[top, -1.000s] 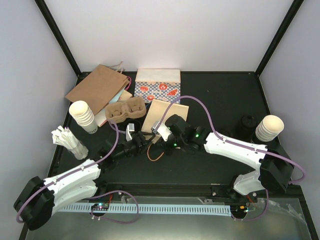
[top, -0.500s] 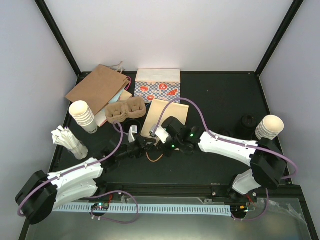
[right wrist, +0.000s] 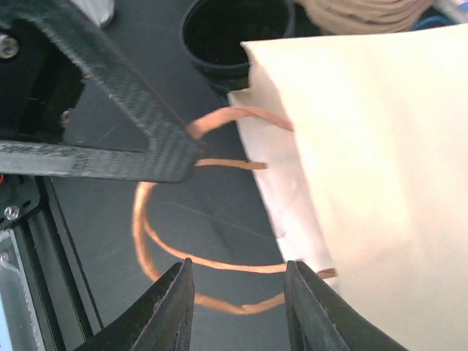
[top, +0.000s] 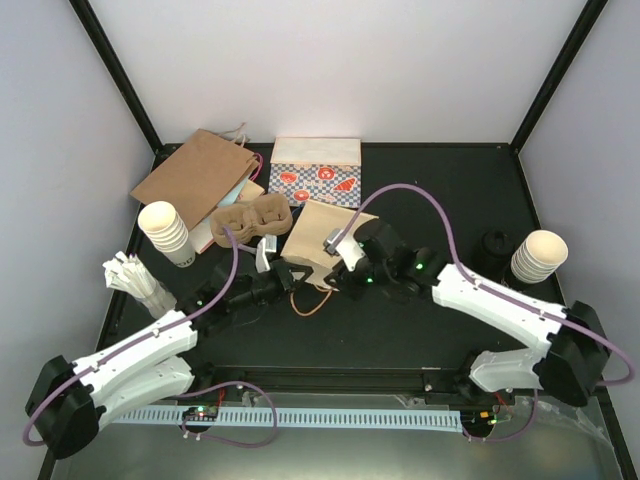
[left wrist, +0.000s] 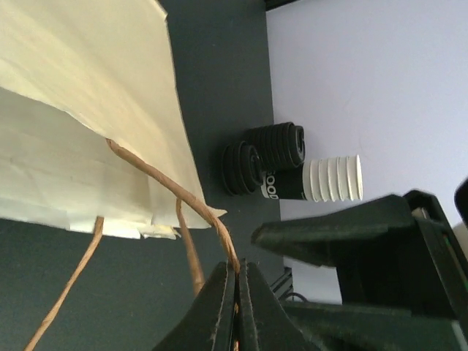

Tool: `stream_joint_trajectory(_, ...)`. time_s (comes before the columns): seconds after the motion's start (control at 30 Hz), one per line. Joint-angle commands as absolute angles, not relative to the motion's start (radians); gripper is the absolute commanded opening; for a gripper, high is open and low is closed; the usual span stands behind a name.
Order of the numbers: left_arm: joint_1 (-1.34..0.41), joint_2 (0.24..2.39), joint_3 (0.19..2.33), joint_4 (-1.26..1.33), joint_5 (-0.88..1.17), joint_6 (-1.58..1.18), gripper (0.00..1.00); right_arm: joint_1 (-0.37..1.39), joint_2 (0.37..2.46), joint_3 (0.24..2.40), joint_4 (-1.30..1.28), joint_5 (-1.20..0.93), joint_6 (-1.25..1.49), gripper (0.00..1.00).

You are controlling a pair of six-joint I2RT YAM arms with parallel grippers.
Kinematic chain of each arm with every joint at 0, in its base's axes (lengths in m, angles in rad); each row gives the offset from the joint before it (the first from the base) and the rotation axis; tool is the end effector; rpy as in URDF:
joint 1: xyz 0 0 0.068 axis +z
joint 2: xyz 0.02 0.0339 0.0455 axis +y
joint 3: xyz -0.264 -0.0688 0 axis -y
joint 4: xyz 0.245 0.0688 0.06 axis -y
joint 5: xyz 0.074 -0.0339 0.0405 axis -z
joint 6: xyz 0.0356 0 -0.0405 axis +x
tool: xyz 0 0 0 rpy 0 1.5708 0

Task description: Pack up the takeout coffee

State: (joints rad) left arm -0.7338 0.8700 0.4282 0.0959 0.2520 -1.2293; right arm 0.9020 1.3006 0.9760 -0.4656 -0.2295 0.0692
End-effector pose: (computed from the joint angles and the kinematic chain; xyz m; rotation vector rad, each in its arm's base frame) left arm 0.1418 -0.1398 0.2280 -0.3547 2.2122 -1.4605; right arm 0.1656 0.2226 0.2694 -1.1005 2.2002 0.7223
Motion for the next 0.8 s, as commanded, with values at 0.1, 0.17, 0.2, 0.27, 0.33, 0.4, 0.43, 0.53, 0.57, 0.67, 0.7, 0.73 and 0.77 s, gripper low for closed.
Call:
stream_joint_trajectory(0.1, -0.738, 0.873, 0.643, -0.131, 0.294, -0.999, 0.02, 0.767, 1.176, 0.982, -0.536, -0.21, 0.113, 0.36)
stream_joint_trajectory(0.17, -0.738, 0.873, 0.683, -0.179, 0.284, -0.956, 0.02, 0.744, 1.153, 0.988, -0.554, -0.238, 0.102, 0.39)
stream_joint_trajectory(0.2, -0.736, 0.871, 0.696, -0.19, 0.28, -0.946, 0.02, 0.744, 1.144, 0.991, -0.566, -0.245, 0.084, 0.4)
stream_joint_trajectory(0.27, -0.736, 0.864, 0.711, -0.187, 0.281, -0.936, 0.01, 0.743, 1.132, 0.995, -0.589, -0.233, 0.063, 0.42)
stream_joint_trajectory(0.33, -0.736, 0.858, 0.722, -0.172, 0.289, -0.935, 0.02, 0.744, 1.123, 0.998, -0.611, -0.22, 0.045, 0.44)
stream_joint_trajectory(0.4, -0.737, 0.856, 0.736, -0.166, 0.293, -0.933, 0.01, 0.744, 1.117, 1.002, -0.624, -0.222, 0.033, 0.46)
stream_joint_trajectory(0.43, -0.736, 0.857, 0.745, -0.166, 0.294, -0.932, 0.02, 0.745, 1.113, 1.005, -0.629, -0.244, 0.027, 0.48)
stream_joint_trajectory(0.53, -0.736, 0.865, 0.773, -0.169, 0.297, -0.93, 0.02, 0.759, 1.096, 1.022, -0.643, -0.275, 0.014, 0.57)
stream_joint_trajectory(0.57, -0.737, 0.87, 0.781, -0.17, 0.299, -0.93, 0.02, 0.774, 1.089, 1.025, -0.646, -0.258, 0.008, 0.58)
stream_joint_trajectory(0.67, -0.736, 0.891, 0.803, -0.17, 0.317, -0.93, 0.01, 0.821, 1.072, 1.031, -0.653, -0.22, -0.012, 0.63)
stream_joint_trajectory(0.7, -0.736, 0.899, 0.809, -0.169, 0.323, -0.931, 0.01, 0.834, 1.07, 1.034, -0.652, -0.212, -0.02, 0.63)
stream_joint_trajectory(0.73, -0.736, 0.908, 0.816, -0.167, 0.331, -0.931, 0.02, 0.85, 1.069, 1.039, -0.652, -0.197, -0.026, 0.63)
stream_joint_trajectory(0.77, -0.737, 0.916, 0.821, -0.166, 0.337, -0.932, 0.02, 0.87, 1.071, 1.043, -0.651, -0.173, -0.034, 0.63)
